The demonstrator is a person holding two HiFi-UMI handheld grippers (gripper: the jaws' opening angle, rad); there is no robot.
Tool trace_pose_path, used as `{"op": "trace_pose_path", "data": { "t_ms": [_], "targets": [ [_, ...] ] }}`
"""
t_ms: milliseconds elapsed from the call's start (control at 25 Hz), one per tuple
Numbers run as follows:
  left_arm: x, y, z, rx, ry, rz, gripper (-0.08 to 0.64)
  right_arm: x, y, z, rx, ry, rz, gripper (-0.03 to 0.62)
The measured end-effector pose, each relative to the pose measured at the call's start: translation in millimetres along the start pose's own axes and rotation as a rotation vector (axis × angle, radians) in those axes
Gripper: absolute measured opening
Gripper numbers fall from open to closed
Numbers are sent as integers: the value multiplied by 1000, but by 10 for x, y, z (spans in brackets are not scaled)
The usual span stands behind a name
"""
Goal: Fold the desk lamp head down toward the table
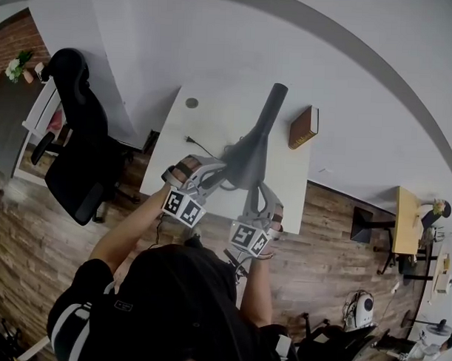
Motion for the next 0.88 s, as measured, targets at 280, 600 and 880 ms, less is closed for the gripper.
{"op": "trace_pose_path", "data": {
  "t_ms": [280, 600, 880],
  "targets": [
    [26, -27, 66, -15, -15, -17, 104, -38, -28, 101, -1, 22, 0, 78],
    [146, -81, 239, -28, -30, -19, 109, -138, -91, 228, -11, 46, -28, 88],
    [238, -150, 421, -44, -67, -44, 109, -232, -175, 397, -15, 77, -39, 95]
  ]
}}
Point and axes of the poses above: the fingertips, and each gripper's own axes: y backward along the fingers, x to its right, z out of its underside, the point moved 3 cm from there along y, backward along the fingers, and after that the axes turned 15 degrees about x, right-handed, at the moved point
